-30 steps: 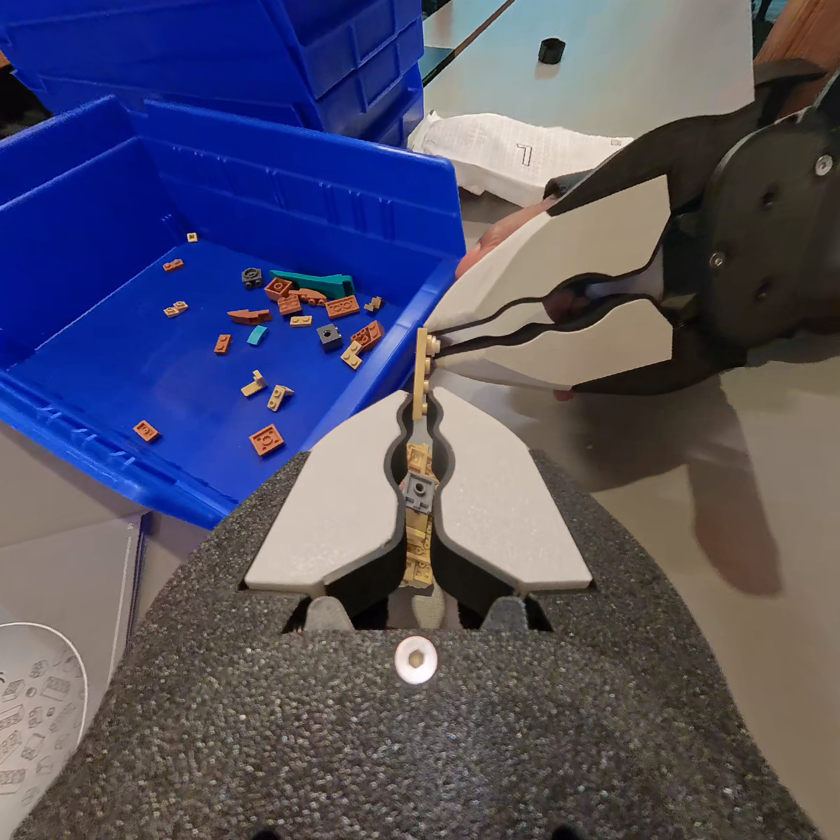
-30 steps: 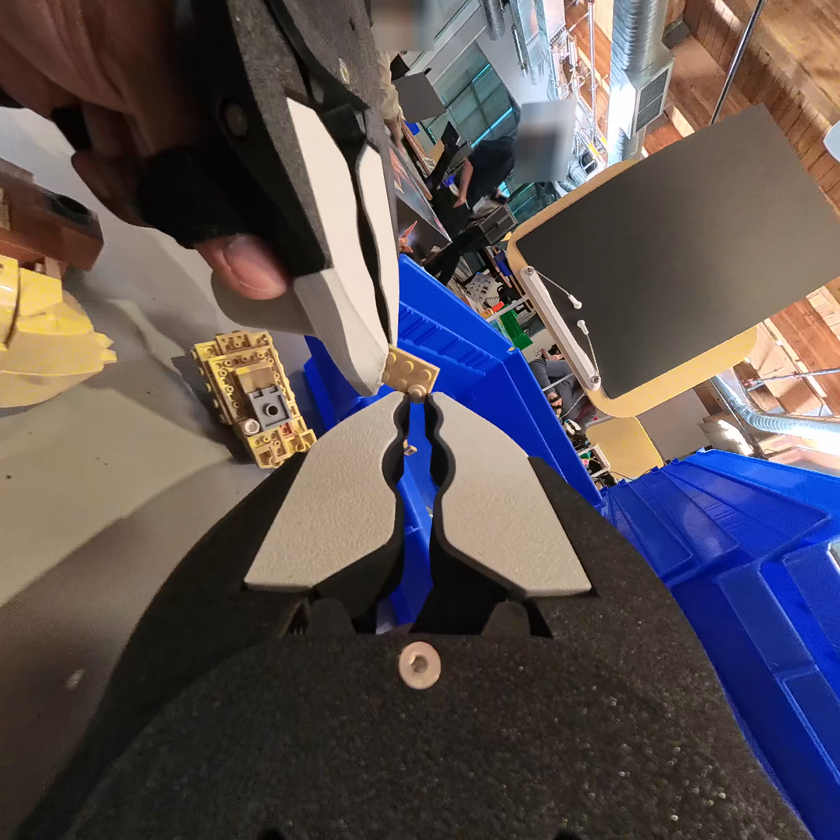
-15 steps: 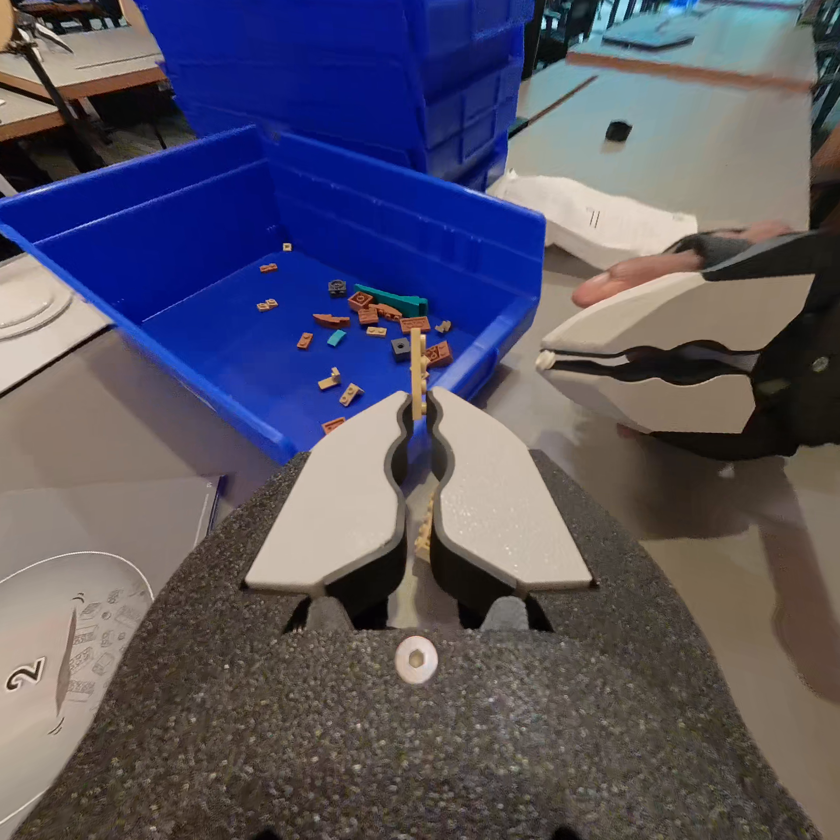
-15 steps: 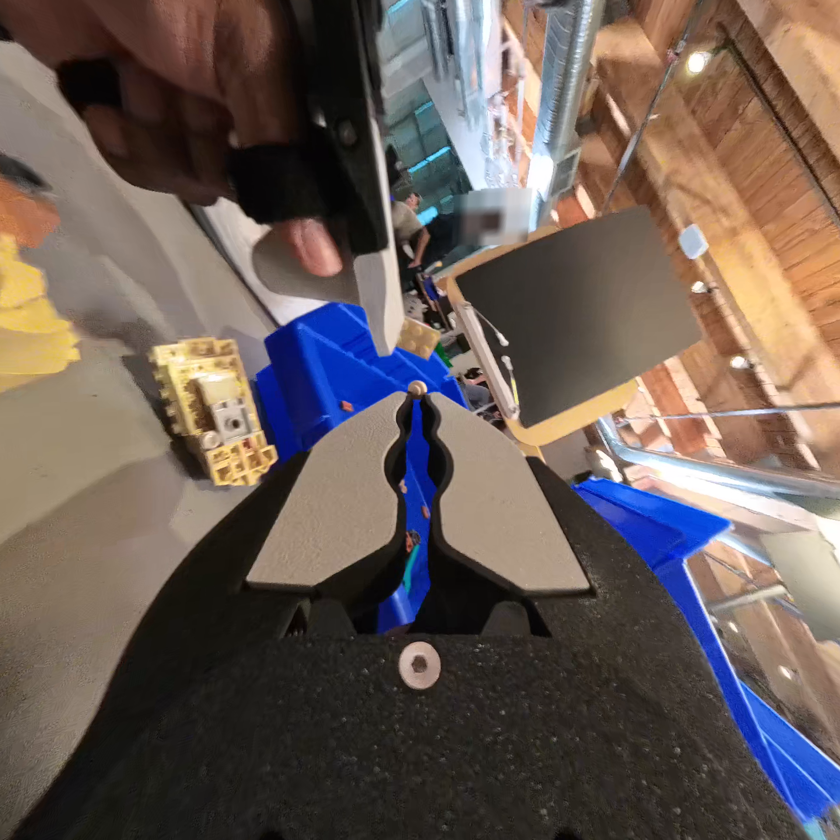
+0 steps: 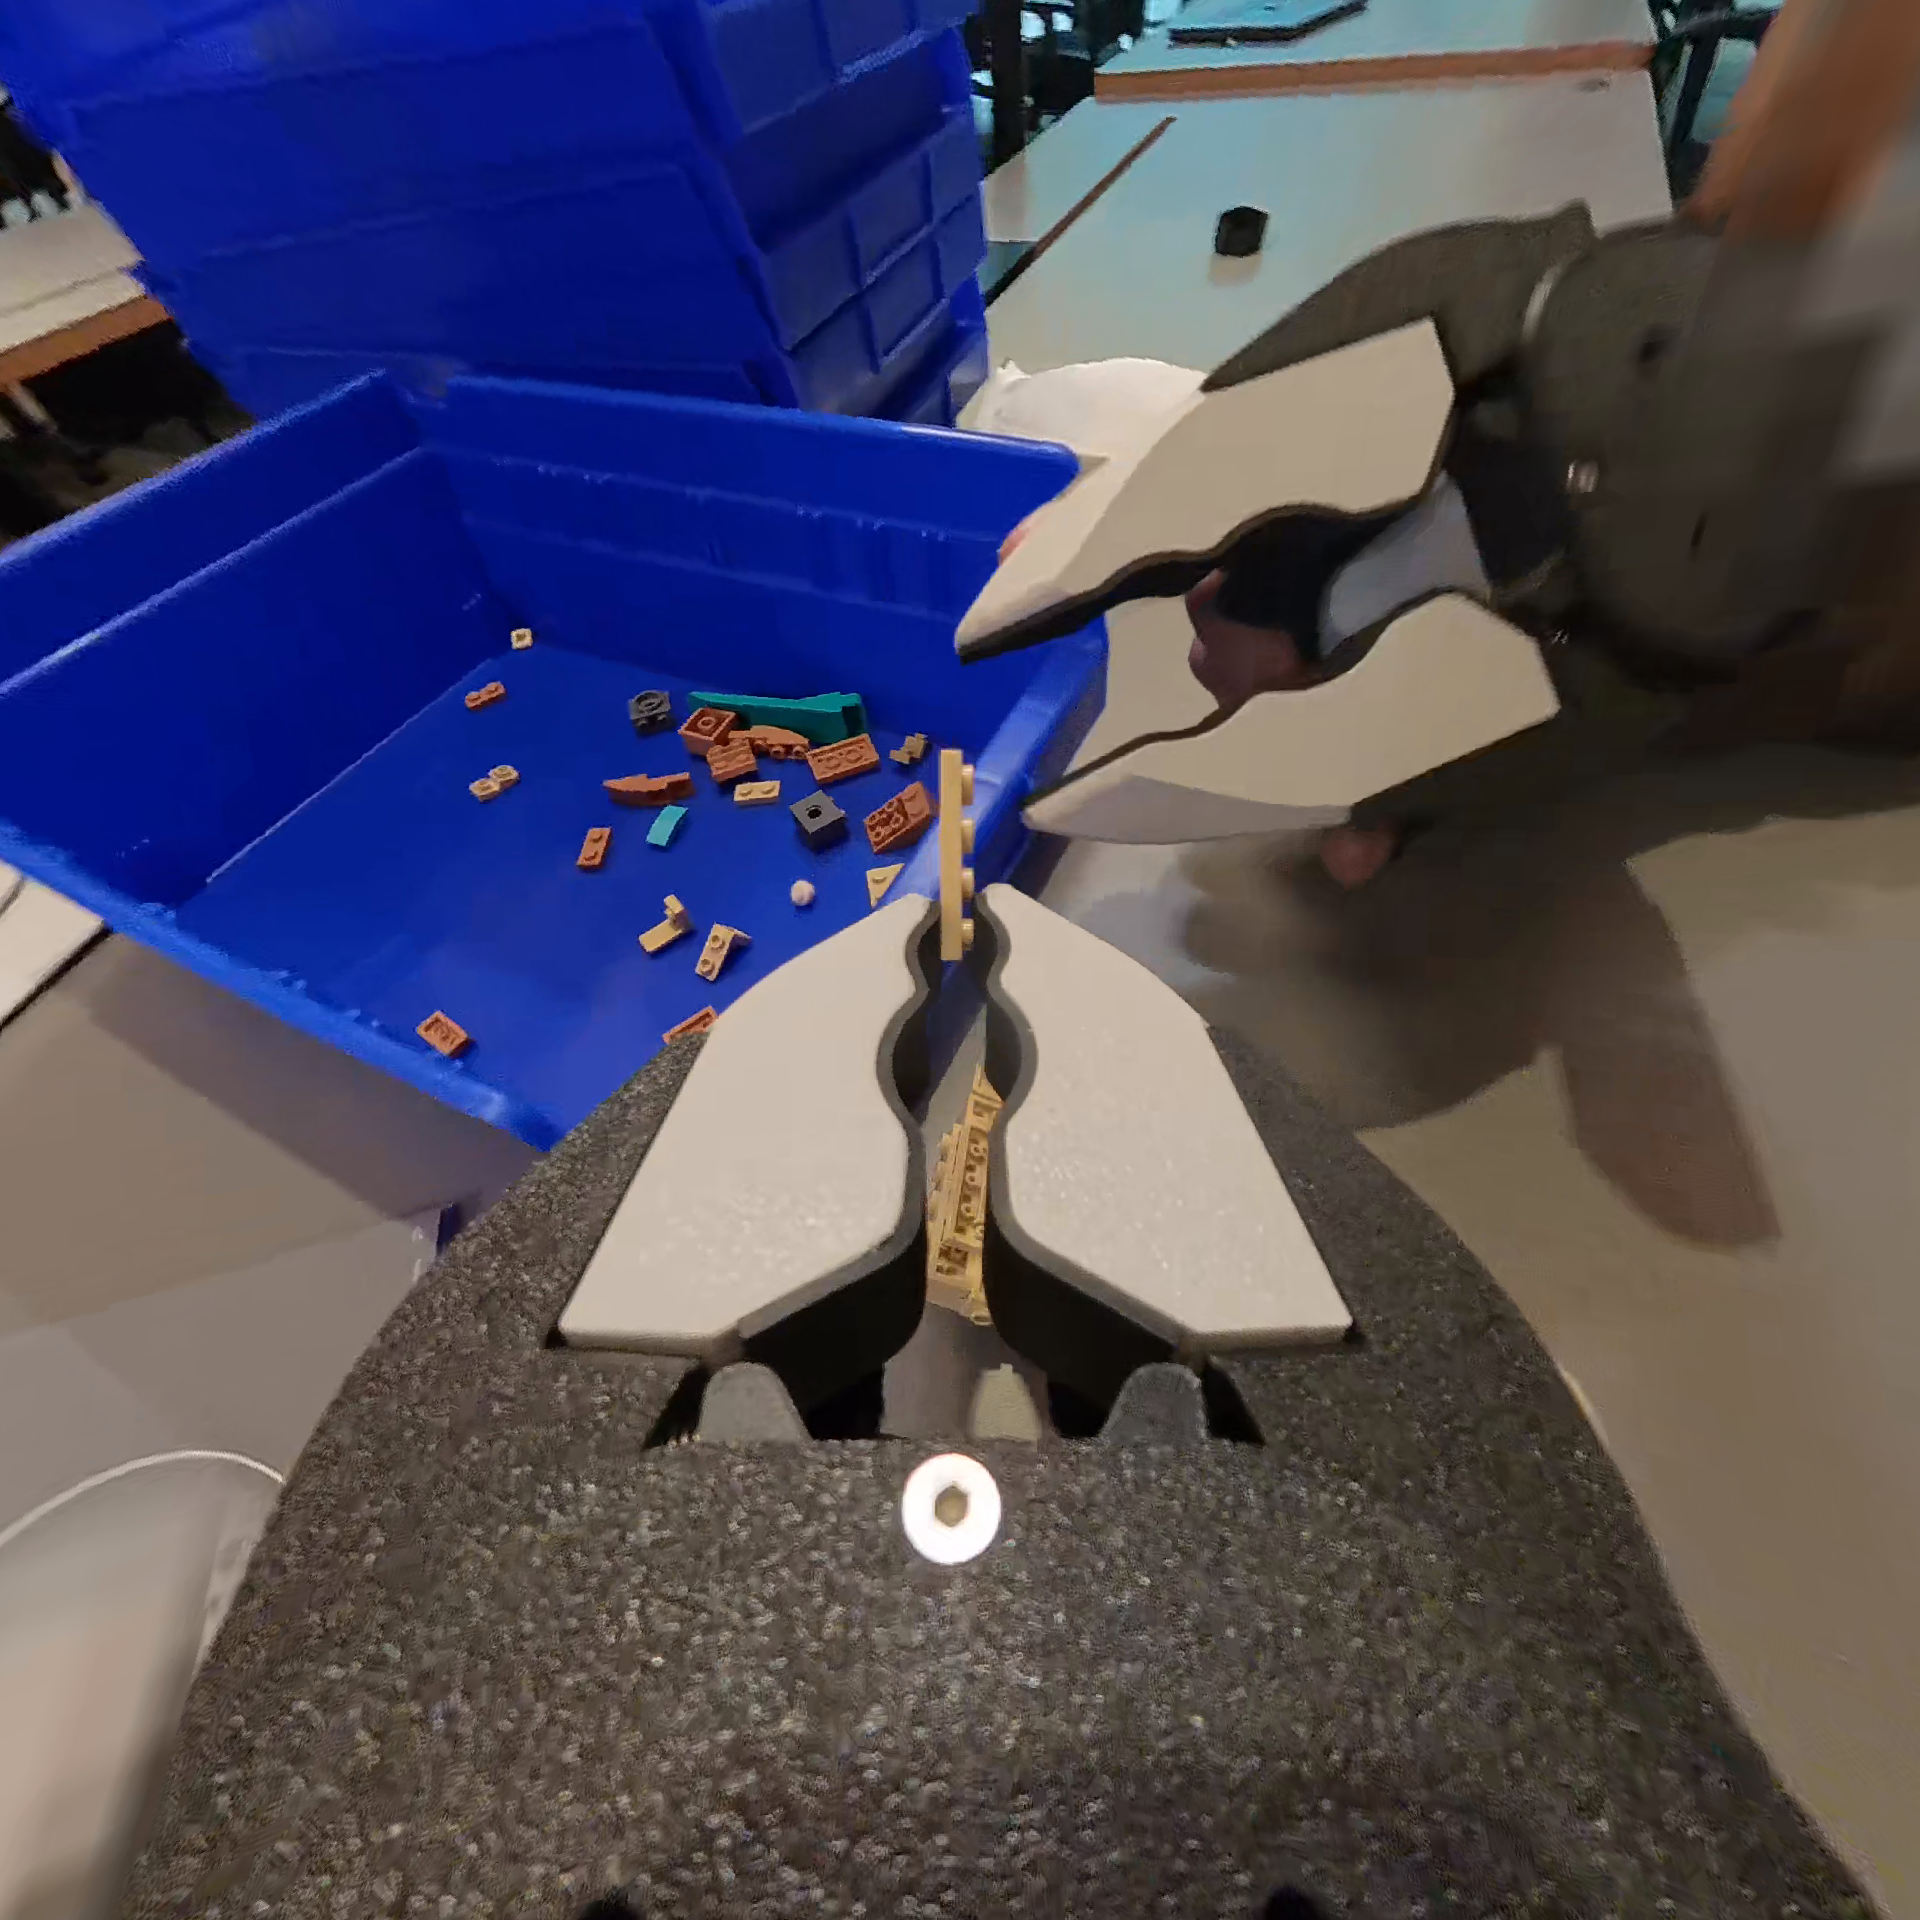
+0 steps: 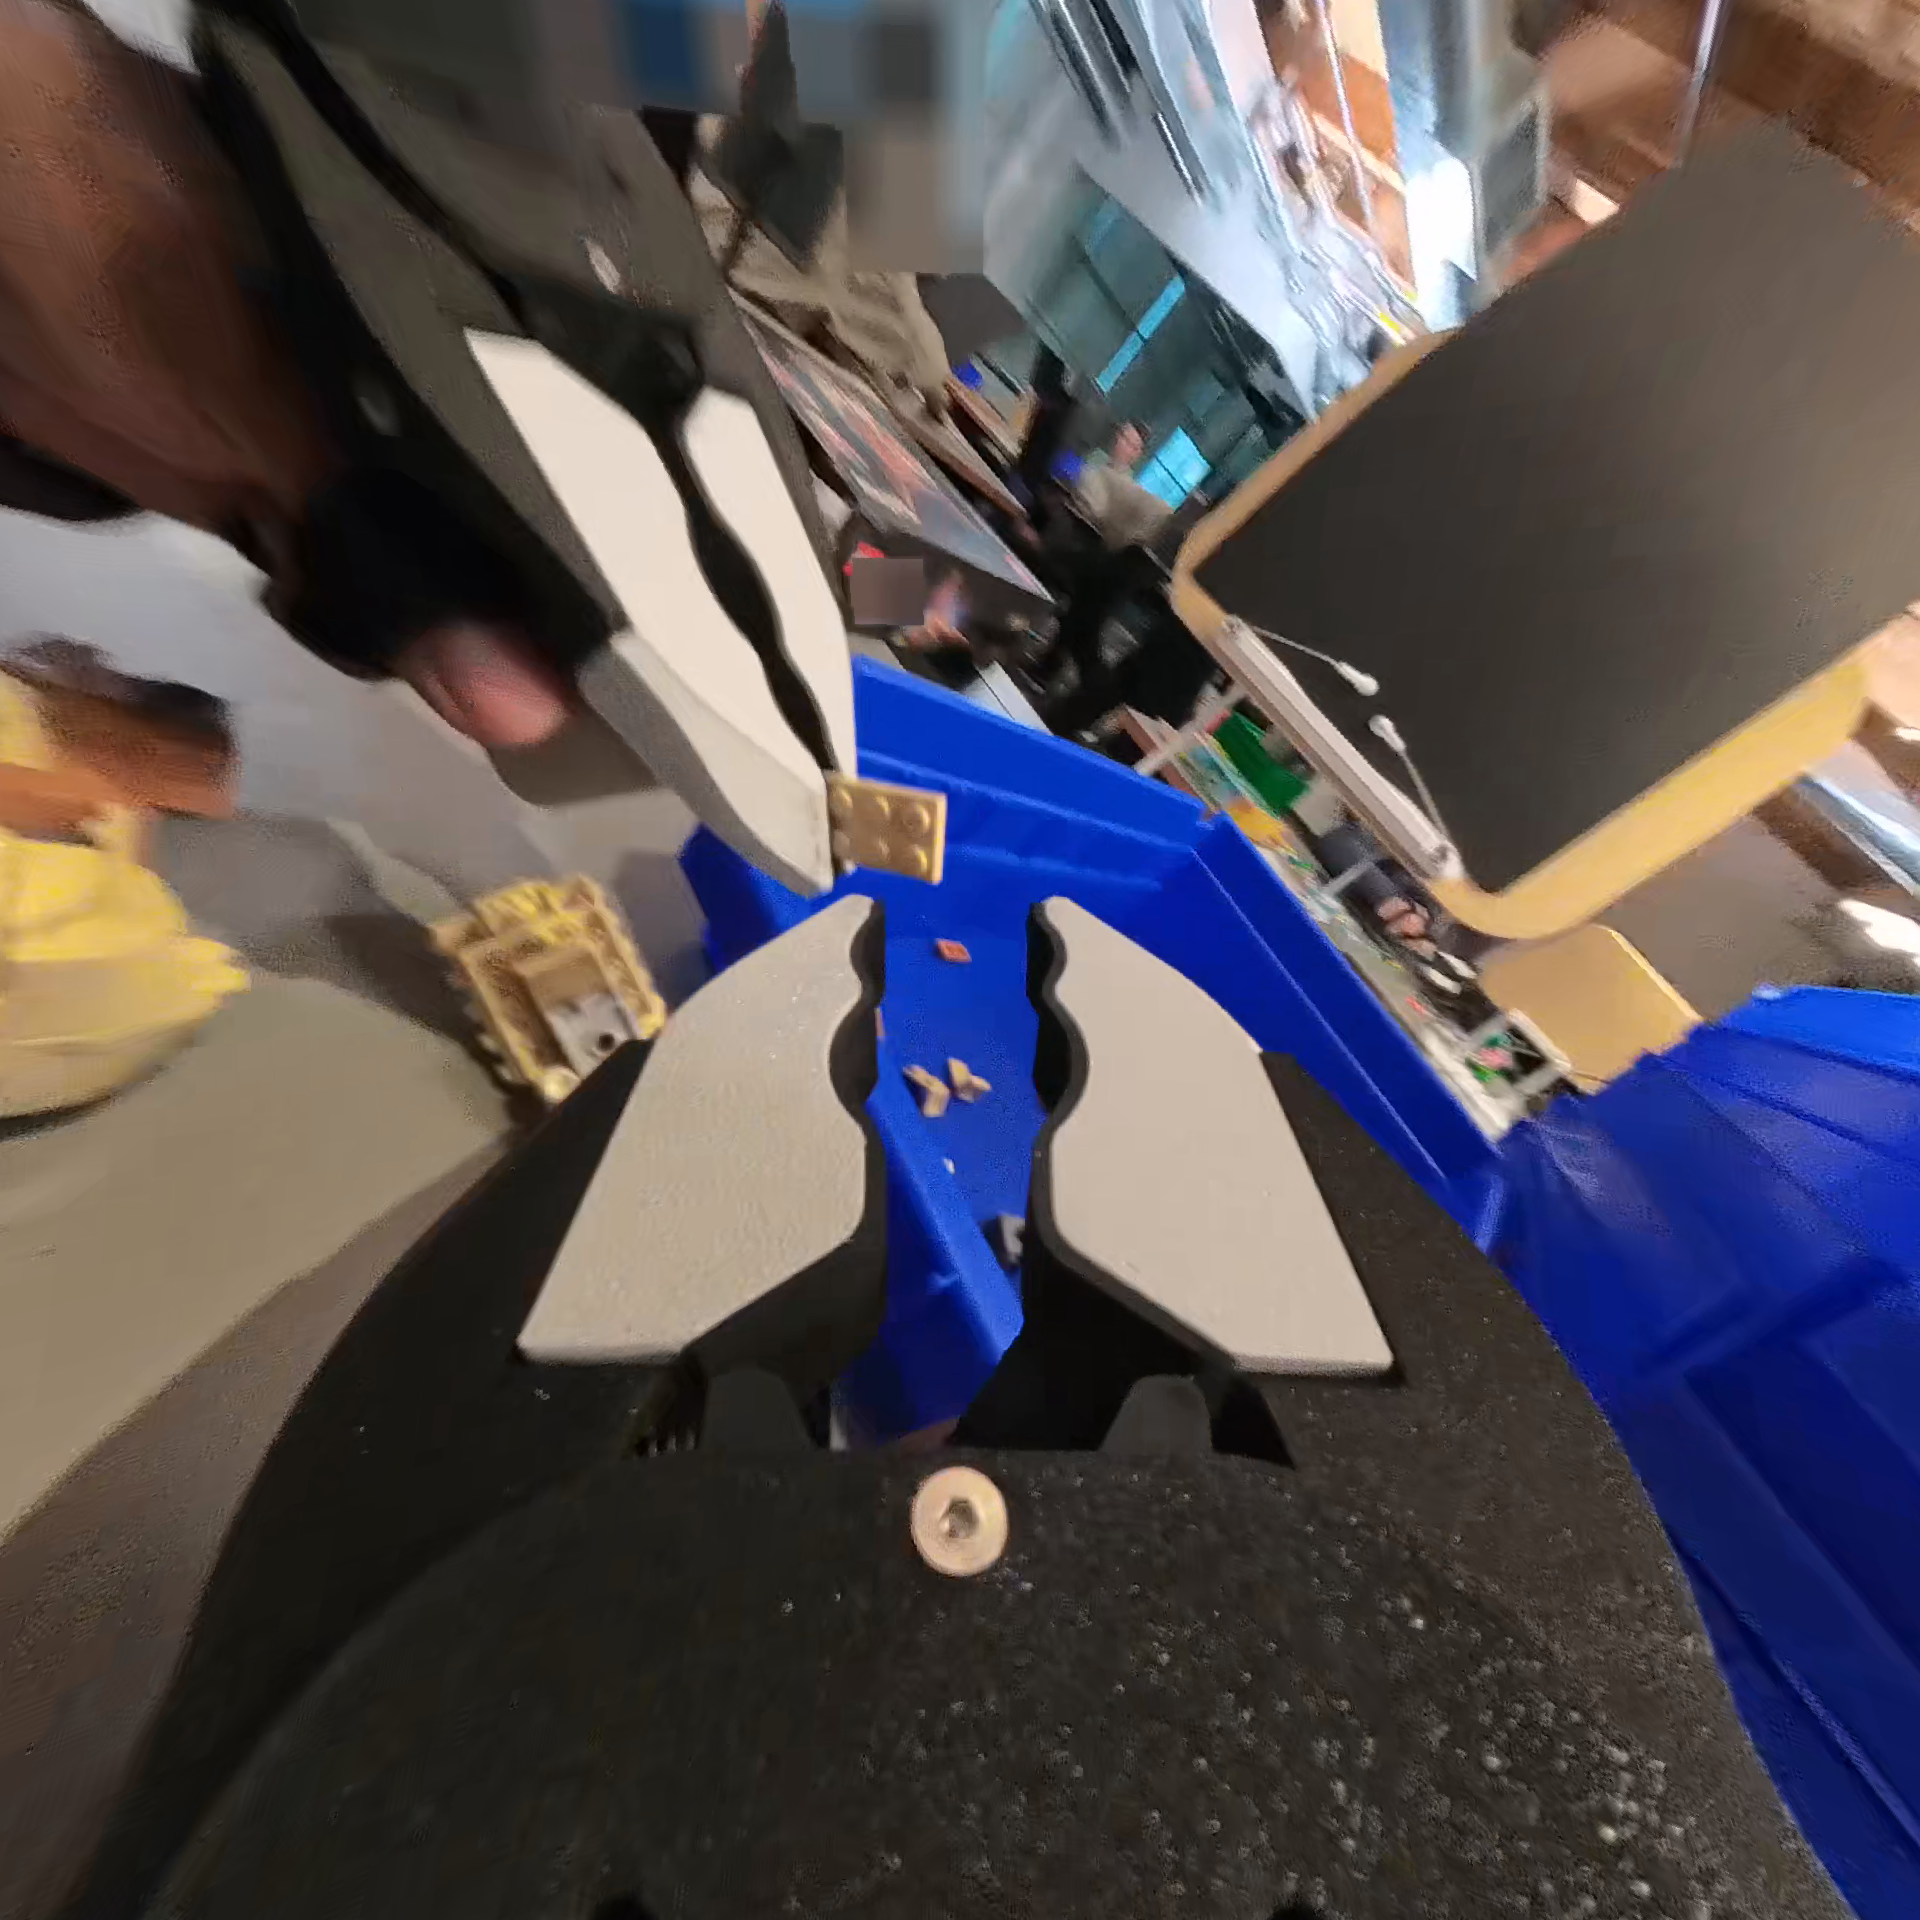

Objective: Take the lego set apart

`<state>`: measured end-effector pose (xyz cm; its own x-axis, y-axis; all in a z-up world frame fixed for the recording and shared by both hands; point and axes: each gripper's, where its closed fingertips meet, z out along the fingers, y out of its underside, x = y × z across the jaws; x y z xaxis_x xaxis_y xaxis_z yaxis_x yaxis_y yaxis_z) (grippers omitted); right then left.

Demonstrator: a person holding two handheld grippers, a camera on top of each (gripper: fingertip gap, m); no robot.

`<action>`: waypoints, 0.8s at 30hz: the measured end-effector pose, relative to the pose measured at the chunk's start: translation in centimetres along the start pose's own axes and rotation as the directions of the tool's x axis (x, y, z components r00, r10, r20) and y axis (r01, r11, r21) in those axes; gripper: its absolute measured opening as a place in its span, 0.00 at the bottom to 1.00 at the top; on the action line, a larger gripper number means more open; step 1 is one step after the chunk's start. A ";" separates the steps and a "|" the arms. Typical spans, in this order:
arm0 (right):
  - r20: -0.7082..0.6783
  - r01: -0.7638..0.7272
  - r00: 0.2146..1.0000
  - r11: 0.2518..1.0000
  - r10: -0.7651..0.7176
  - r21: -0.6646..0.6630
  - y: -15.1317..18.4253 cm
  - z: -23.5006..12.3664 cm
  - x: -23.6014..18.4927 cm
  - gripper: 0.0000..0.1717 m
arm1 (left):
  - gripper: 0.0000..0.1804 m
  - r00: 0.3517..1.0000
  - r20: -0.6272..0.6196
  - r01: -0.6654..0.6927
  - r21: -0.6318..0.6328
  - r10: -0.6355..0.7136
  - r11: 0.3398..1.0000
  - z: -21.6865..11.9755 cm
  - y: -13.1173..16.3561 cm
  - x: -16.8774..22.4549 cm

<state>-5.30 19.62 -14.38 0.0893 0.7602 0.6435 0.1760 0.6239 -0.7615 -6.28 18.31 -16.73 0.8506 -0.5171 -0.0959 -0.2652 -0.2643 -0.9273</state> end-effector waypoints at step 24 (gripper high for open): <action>-0.226 0.001 0.972 0.969 -0.058 -0.245 3.9 0.5 4.8 0.12 | 0.15 0.977 0.056 -0.199 -0.090 0.204 0.976 0.0 1.0 -0.9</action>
<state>-4.69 25.79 -14.36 0.2982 0.6621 0.6875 0.4110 0.5610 -0.7185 -7.31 18.49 -17.52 0.8026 -0.5137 -0.3032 -0.4687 -0.2288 -0.8532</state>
